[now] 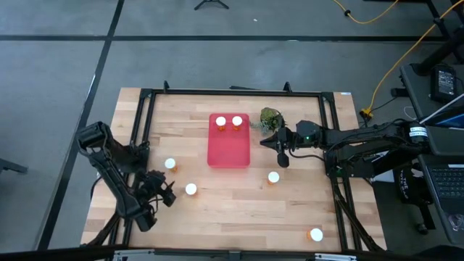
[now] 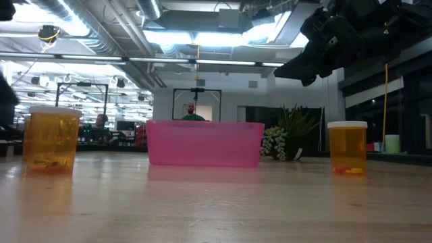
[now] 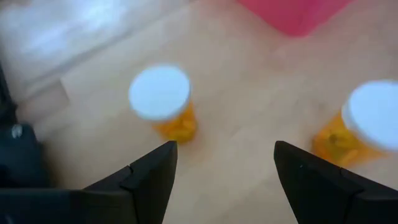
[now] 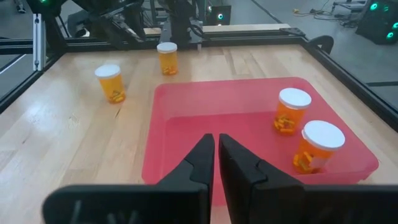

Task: Pick and place pill bottles into a basket
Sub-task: Put the orange pill bottle into the red bin

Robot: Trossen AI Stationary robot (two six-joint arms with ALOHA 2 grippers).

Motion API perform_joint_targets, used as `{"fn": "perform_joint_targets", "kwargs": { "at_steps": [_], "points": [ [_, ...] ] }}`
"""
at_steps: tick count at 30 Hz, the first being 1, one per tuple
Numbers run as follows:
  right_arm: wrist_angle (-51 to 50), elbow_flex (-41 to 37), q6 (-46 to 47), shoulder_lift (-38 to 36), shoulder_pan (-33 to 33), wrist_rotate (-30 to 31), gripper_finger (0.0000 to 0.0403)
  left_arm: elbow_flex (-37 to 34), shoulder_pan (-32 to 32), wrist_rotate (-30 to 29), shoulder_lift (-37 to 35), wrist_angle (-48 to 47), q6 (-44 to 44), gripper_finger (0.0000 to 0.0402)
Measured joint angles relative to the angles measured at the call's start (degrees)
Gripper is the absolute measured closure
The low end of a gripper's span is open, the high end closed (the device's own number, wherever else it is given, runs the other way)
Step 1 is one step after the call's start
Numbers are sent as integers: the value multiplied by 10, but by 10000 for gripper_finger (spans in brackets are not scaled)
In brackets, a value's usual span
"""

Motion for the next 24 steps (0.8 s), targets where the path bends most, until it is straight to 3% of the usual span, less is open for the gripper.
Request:
{"fn": "perform_joint_targets", "kwargs": {
  "at_steps": [6,14,24],
  "points": [
    [0,0,0,0,0,0,374,-14,14,-5,0,-15,-2,139],
    [0,0,0,0,0,0,374,-80,22,6,0,45,-14,139],
    [-1,0,0,0,0,0,374,-108,31,5,0,69,-15,139]
  ]
}}
